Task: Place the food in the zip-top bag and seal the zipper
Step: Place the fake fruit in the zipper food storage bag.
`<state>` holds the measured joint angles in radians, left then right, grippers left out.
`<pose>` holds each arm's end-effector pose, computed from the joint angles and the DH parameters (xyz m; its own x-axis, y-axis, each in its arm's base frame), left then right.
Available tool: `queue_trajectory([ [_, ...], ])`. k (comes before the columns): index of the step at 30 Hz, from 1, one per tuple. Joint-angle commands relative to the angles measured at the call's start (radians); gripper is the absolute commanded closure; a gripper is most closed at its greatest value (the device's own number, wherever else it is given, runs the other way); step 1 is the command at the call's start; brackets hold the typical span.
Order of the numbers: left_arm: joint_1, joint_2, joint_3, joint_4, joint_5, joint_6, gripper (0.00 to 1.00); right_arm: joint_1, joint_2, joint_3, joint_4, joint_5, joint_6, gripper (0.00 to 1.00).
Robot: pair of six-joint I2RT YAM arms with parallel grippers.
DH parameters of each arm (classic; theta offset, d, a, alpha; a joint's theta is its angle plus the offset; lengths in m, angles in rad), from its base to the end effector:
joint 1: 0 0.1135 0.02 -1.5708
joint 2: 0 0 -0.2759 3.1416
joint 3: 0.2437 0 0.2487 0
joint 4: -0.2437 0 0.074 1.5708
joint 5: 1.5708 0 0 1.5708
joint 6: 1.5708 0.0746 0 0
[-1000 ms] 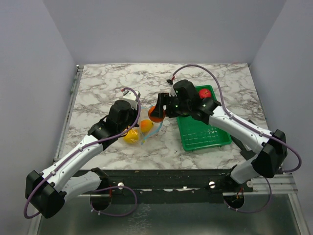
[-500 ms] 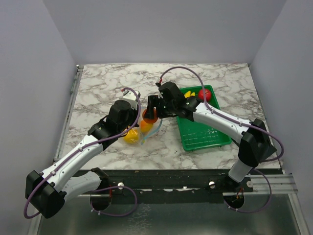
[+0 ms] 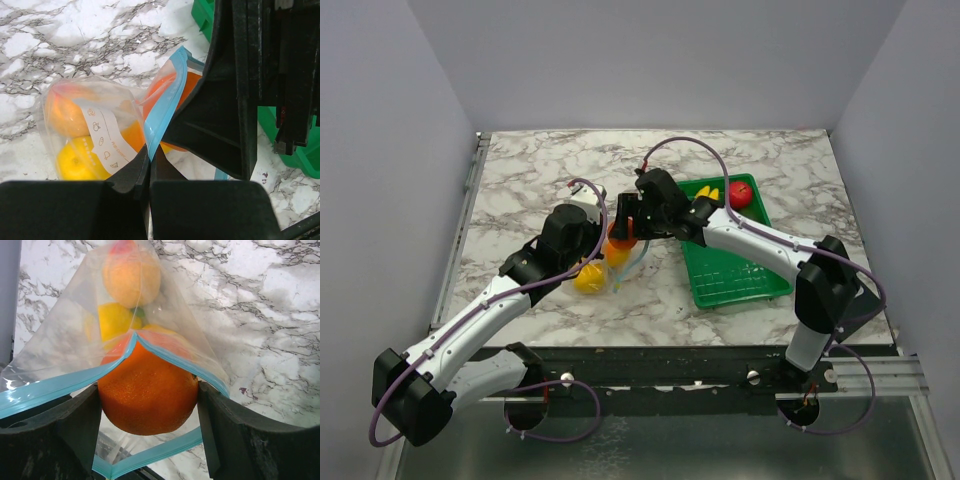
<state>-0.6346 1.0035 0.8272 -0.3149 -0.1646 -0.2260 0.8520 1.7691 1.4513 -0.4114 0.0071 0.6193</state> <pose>0.2086 -0.1384 0.2933 -0.4752 0.0753 -0.8767 0.3715 0.9204 -0.1223 0.2856 0.3257 0.2666 -0.7921 -0.0238 -0.6100 -0.3553 0.8305 0.4290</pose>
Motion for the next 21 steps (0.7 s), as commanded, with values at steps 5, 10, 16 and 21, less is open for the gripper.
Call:
queue_trajectory([
  [5, 0.006, -0.016, -0.004, 0.016, 0.001, 0.007, 1.0, 0.015, -0.006, 0.023, 0.07, 0.001, 0.048, 0.18],
  [10, 0.005, -0.02, -0.004, 0.016, 0.003, 0.007, 1.0, 0.015, -0.027, -0.002, 0.084, -0.036, 0.06, 0.09],
  [16, 0.006, -0.024, -0.005, 0.016, 0.002, 0.006, 1.0, 0.016, -0.078, -0.044, 0.09, -0.043, 0.064, 0.07],
  [21, 0.006, -0.021, -0.005, 0.017, 0.004, 0.004, 1.0, 0.016, -0.136, -0.08, 0.054, -0.03, 0.056, 0.08],
])
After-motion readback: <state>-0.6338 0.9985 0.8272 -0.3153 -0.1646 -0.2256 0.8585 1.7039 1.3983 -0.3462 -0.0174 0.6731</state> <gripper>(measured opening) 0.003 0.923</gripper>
